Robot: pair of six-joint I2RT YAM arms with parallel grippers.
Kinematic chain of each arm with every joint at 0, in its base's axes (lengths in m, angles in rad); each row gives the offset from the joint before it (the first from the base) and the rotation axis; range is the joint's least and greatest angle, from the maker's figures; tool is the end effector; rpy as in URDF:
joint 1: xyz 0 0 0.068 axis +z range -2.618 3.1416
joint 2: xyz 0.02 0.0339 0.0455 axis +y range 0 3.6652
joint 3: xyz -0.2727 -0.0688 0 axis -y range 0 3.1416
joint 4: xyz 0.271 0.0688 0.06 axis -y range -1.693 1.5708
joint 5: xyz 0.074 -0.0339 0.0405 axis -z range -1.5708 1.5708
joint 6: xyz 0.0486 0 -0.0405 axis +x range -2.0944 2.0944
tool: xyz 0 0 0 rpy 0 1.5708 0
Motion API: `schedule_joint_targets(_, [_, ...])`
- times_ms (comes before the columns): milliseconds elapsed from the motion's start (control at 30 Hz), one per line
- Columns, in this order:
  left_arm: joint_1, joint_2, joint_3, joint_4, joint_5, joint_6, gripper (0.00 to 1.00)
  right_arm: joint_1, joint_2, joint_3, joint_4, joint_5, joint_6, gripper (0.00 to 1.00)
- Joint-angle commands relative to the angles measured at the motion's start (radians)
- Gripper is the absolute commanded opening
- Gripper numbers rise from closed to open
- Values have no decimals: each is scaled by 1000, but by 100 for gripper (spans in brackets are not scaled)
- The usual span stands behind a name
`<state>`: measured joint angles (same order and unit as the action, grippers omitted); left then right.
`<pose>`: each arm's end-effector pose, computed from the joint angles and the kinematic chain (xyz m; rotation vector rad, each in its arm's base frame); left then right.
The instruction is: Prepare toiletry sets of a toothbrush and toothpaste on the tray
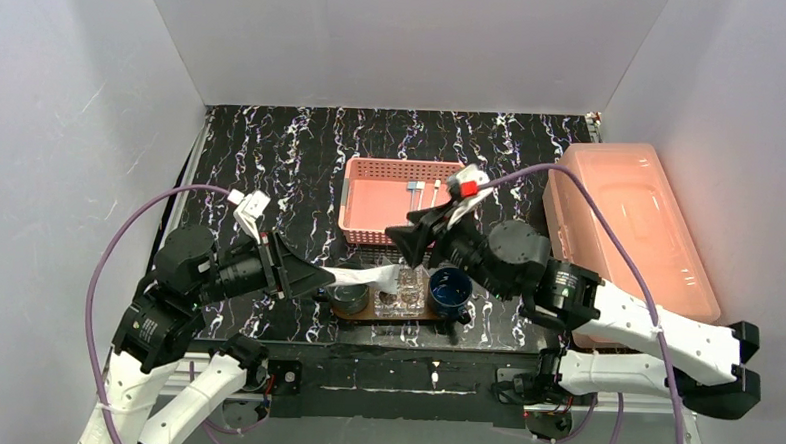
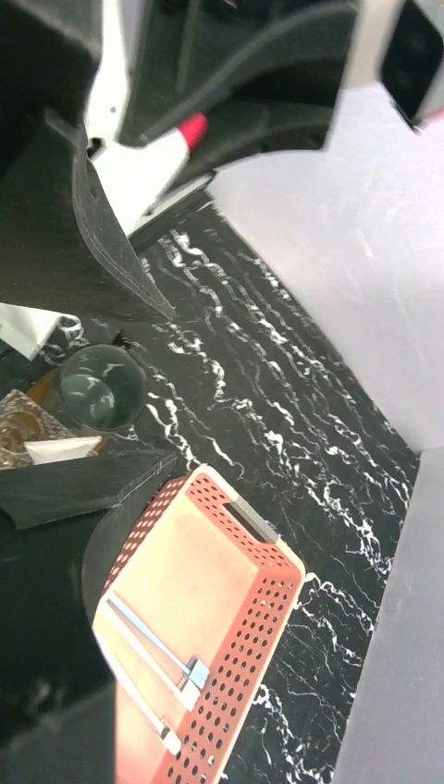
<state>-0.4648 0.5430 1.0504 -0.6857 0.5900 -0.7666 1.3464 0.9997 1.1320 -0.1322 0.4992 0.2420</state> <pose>0.0833 -0.0720 0.4182 0.1896 1.9320 -1.3751 0.0783 0.2385 0.4382 -0.4875 1.5616 0.8476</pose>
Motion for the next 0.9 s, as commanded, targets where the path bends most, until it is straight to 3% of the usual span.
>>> schedule_joint_targets(0, [-2, -32, -18, 112, 7, -50, 0, -153, -34, -61, 168, -211, 202, 61])
schedule_joint_targets(300, [-2, -44, -43, 209, 10, -110, 0, -415, -130, -292, 479, -522, 485, 66])
schedule_joint_targets(500, [-2, -49, -89, 306, 10, -171, 0, -550, -159, -463, 795, -699, 705, 66])
schedule_joint_targets(667, [-1, -50, -119, 363, 6, -200, 0, -579, -158, -564, 1024, -775, 803, 66])
schedule_joint_targets(867, [-1, -45, -136, 401, -3, -216, 0, -579, -182, -601, 1051, -786, 816, 66])
